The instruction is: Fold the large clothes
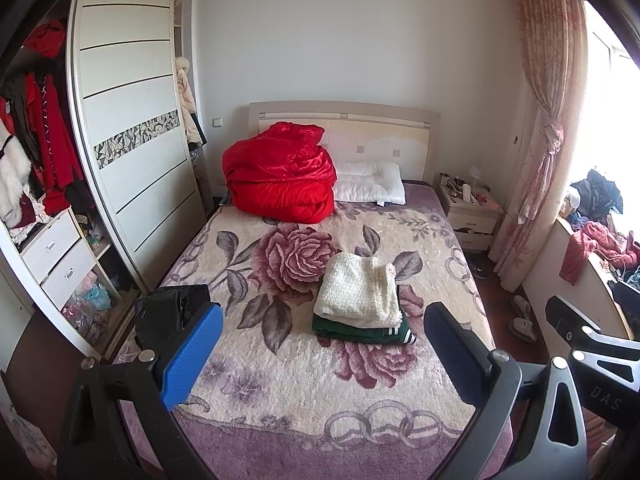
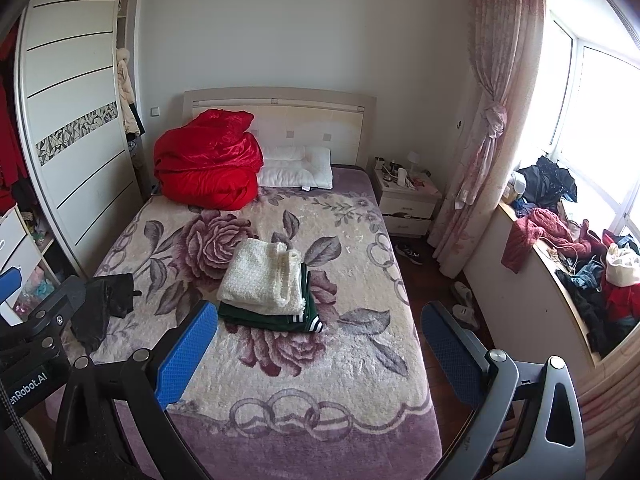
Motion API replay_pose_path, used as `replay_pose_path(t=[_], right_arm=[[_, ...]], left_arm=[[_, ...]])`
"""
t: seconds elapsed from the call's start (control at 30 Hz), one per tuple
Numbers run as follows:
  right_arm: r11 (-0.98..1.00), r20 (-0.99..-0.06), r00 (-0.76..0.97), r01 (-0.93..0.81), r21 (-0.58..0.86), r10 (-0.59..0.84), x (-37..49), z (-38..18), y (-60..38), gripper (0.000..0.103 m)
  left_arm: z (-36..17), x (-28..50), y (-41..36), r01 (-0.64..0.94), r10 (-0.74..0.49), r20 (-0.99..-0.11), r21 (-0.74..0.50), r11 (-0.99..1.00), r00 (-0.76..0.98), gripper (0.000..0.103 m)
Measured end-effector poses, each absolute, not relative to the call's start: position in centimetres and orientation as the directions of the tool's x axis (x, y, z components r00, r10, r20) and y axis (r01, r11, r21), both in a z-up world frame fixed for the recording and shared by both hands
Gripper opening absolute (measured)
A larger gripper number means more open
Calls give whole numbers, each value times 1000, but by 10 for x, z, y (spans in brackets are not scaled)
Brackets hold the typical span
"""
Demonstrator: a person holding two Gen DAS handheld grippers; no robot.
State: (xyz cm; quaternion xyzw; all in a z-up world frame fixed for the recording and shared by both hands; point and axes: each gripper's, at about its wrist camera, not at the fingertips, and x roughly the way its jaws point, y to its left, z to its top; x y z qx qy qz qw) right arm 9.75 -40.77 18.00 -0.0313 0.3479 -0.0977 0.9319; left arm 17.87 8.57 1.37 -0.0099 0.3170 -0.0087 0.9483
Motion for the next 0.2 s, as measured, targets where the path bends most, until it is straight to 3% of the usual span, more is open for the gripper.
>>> replay_pose_path(t=[0.2], right_arm=[[979,-641,740,161,-125,-204,96,180,-403,103]], left_arm=[[17,176,92,-8,-5,-593,-19,1000,805,103]])
